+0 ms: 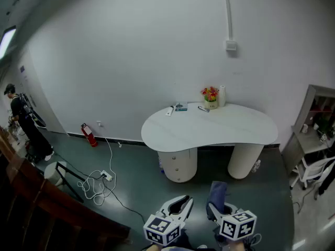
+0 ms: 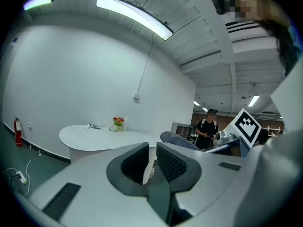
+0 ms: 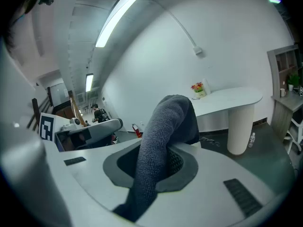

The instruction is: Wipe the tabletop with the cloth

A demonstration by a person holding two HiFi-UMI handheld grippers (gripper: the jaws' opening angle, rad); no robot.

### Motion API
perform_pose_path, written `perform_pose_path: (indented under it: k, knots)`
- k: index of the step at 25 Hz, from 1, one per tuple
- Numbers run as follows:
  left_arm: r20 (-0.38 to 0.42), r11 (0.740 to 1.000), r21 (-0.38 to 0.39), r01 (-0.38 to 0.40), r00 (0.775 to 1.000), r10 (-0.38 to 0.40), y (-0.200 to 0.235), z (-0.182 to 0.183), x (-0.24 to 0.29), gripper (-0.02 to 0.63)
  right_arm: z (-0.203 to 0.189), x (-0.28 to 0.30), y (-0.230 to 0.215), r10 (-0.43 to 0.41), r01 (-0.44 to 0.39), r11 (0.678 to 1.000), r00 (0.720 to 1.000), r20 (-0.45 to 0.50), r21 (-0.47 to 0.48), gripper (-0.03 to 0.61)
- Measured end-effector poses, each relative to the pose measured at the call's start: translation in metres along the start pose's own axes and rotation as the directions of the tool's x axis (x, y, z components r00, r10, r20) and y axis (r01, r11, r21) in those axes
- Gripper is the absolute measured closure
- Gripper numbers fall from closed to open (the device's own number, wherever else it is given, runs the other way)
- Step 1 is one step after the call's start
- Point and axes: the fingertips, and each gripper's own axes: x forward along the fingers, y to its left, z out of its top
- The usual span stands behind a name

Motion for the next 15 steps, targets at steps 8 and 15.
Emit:
perform_pose_path:
  k: [8, 15]
  knots:
    - [-0.039, 1.0, 0.019, 0.009, 0.999, -0.009, -0.002, -0.008, 0.007, 0.566, 0.0, 0.004, -0.016, -0.013, 0.013, 1.0, 1.0, 0.011, 0.028, 0.517]
    - [-0.05, 1.0, 0.022, 0.0, 0.999, 0.001, 0.017, -0.003, 0.024, 0.566, 0.014, 0.018, -0.026, -0.017, 0.017, 1.0, 1.0, 0.015, 0.014, 0.517]
